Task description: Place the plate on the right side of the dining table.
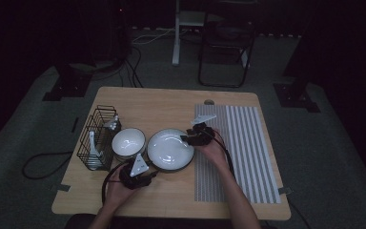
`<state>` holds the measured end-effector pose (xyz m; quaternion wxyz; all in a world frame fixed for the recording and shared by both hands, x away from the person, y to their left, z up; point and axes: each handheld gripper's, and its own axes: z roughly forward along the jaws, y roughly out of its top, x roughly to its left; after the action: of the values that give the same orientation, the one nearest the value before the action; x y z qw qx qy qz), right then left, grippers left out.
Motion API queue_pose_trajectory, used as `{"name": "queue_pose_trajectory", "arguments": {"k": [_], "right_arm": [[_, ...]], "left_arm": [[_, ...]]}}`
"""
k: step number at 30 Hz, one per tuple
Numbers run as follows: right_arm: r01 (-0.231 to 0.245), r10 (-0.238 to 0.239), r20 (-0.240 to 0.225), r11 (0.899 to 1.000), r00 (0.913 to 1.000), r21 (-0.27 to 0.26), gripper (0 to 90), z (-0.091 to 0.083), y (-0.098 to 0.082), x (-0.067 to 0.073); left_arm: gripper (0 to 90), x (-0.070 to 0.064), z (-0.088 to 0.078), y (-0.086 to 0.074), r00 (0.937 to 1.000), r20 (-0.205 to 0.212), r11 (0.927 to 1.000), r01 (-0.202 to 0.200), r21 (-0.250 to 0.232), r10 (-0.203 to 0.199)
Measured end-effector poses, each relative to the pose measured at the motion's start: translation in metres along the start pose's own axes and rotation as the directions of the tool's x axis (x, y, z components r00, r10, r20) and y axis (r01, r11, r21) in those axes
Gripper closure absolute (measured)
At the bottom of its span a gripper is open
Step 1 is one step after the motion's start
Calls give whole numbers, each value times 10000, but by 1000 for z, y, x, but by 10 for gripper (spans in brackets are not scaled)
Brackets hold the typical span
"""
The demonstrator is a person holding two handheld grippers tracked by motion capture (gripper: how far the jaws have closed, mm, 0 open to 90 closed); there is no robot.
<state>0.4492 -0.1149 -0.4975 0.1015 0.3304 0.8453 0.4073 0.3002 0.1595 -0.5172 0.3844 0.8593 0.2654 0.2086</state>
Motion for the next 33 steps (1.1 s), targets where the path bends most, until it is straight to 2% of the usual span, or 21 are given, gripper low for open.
{"name": "queue_pose_trajectory", "arguments": {"k": [3, 9, 16, 20, 30, 33], "right_arm": [[-105, 109, -175, 9997, 9998, 203, 574, 4, -2, -2], [-671, 675, -476, 9977, 9966, 101, 623, 2, -4, -8], [-867, 875, -493, 9961, 9949, 189, 654, 2, -4, -11], [-1327, 1333, -466, 9911, 9900, 139, 706, 2, -4, -13], [-1438, 1439, -23, 9893, 9896, 234, 795, 2, -2, -12], [-1641, 1641, 21, 9861, 9864, 253, 826, 2, -2, -13]], "left_arm": [[541, 1, 0, 0, 10000, 44, 10000, 80, -30, -80], [531, 3, 0, 0, 9991, 233, 9993, 351, -94, -349], [534, 3, 1, 0, 9989, 238, 9992, 403, -69, -401], [532, 2, 2, 1, 9994, 149, 9995, 321, -32, -321], [554, 3, 2, 1, 9989, 174, 9990, 447, -31, -447], [553, 3, 2, 1, 9987, 178, 9989, 478, -24, -478]]}}
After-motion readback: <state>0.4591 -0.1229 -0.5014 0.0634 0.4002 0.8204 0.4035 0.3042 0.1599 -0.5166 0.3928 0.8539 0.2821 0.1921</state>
